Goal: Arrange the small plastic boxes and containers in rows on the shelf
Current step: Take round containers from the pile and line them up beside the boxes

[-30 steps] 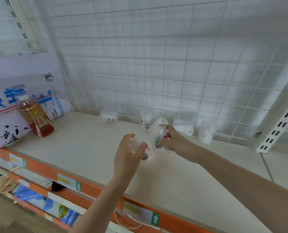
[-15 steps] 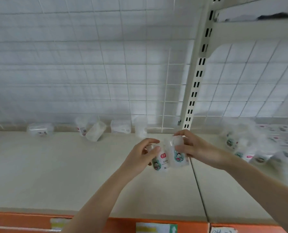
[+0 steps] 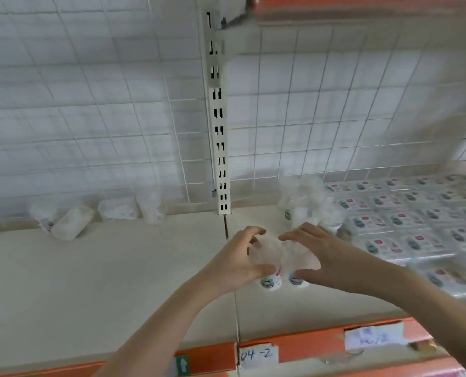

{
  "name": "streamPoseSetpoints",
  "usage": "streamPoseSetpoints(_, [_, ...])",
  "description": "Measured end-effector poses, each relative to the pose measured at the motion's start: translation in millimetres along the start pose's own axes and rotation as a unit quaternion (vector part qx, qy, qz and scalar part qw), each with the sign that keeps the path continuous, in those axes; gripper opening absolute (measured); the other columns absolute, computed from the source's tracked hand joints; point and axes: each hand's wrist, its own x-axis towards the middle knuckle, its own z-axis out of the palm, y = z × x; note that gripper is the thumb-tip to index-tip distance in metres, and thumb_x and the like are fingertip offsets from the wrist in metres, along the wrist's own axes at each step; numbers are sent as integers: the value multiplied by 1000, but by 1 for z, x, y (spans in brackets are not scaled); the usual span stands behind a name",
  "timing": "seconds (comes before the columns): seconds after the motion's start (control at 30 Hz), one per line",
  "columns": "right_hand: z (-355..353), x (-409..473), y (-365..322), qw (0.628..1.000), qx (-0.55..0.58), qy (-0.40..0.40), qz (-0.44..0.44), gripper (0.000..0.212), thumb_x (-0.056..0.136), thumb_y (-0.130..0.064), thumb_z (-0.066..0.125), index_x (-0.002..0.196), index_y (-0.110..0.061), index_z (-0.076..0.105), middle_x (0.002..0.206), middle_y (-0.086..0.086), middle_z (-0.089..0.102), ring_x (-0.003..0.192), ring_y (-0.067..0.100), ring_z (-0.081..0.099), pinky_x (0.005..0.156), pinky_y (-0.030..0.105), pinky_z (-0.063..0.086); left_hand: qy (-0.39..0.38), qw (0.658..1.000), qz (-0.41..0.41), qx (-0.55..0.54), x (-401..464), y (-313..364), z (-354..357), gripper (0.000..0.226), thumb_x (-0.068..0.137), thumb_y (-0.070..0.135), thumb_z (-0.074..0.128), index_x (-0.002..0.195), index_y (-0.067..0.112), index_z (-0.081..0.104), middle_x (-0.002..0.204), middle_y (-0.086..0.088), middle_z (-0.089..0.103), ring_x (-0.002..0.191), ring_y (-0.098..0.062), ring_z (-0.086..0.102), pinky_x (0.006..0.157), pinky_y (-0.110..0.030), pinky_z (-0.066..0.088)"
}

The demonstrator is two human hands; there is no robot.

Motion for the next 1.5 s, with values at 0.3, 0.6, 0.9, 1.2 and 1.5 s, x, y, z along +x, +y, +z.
streamPoseSetpoints(0.3, [-19,-31,59,999,33,8,16,56,87,-34,62,136,-41,36,128,-15,39,114,6,45,96,27,41,61,996,44,44,36,29,61,62,77,29,74,130,17,44,120,7,42,109,-9,47,90,-27,46])
streamPoseSetpoints(0.6, [-33,-40,88,999,28,13,18,57,87,-39,62,137,-36,34,125,-18,36,100,3,51,86,23,43,122,989,50,71,45,33,87,47,80,30,71,121,24,48,115,9,39,105,-8,48,89,-31,49])
streamPoseSetpoints(0.9, [-29,-32,98,997,-44,60,13,55,85,-53,58,131,-30,39,124,-10,41,104,10,49,80,28,46,207,969,61,116,53,37,103,38,79,32,71,110,22,50,111,8,39,91,-8,52,79,-35,52])
streamPoseSetpoints(1.2, [-32,-35,105,999,27,26,-5,43,89,-38,60,127,-33,42,124,-18,39,90,6,52,79,25,45,150,984,51,81,51,38,89,43,79,34,70,116,24,50,113,8,40,98,0,48,76,-13,46])
streamPoseSetpoints(1.5, [-29,-32,107,998,-4,48,-29,40,90,-34,58,128,-30,44,128,-15,33,95,4,45,76,19,36,165,982,33,80,51,38,91,56,75,36,74,122,22,48,104,10,40,91,4,46,82,-22,47])
